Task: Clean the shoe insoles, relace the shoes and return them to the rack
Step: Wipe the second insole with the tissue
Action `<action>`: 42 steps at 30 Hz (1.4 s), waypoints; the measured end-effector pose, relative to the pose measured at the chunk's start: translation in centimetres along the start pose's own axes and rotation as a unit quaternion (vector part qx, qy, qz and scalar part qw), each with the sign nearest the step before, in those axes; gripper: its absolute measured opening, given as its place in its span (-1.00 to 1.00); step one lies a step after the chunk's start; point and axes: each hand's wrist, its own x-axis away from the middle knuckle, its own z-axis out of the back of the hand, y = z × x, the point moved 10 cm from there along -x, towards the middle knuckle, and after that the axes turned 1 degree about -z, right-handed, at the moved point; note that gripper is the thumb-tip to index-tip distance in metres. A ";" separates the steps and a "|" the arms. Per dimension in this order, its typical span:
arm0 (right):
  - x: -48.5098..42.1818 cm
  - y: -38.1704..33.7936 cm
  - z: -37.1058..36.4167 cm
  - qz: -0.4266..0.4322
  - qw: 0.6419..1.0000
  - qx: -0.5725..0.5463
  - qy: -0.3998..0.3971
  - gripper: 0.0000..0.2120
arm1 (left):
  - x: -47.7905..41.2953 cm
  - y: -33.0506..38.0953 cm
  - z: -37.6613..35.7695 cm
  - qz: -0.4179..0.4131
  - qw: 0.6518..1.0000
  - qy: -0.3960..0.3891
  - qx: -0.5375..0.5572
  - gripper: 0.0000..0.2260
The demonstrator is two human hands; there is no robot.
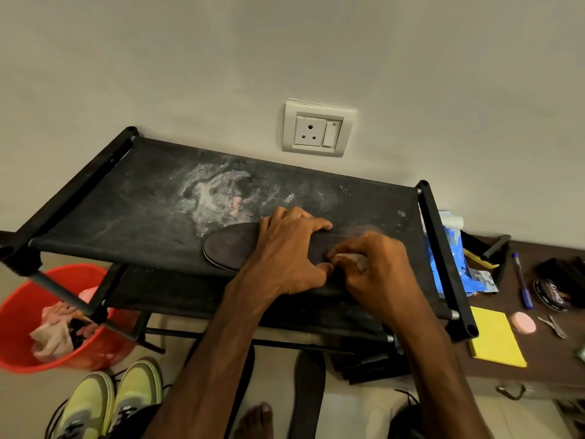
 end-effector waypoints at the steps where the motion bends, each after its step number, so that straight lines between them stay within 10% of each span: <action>1: 0.1 -0.2 0.1 0.006 1.000 -0.015 0.003 -0.84 | -0.1 -0.1 -0.1 0.000 1.000 -0.005 0.002 -0.33; 9: 0.3 5.5 3.4 -0.119 0.988 0.002 0.095 -0.86 | 0.2 -0.4 -0.4 0.008 0.996 -0.067 0.058 -0.31; 18: 0.3 -2.2 -1.2 0.056 0.998 -0.015 0.004 -0.83 | 0.2 0.0 -0.7 0.015 0.995 -0.077 0.063 -0.24; 29: 0.2 6.4 3.5 -0.143 0.982 0.015 0.120 -0.86 | 0.3 0.2 -0.3 0.014 0.996 -0.066 0.052 -0.33; 42: 0.0 -0.4 -0.2 0.013 0.998 -0.034 0.055 -0.86 | 0.0 -0.1 -0.8 0.016 0.996 -0.073 0.048 -0.29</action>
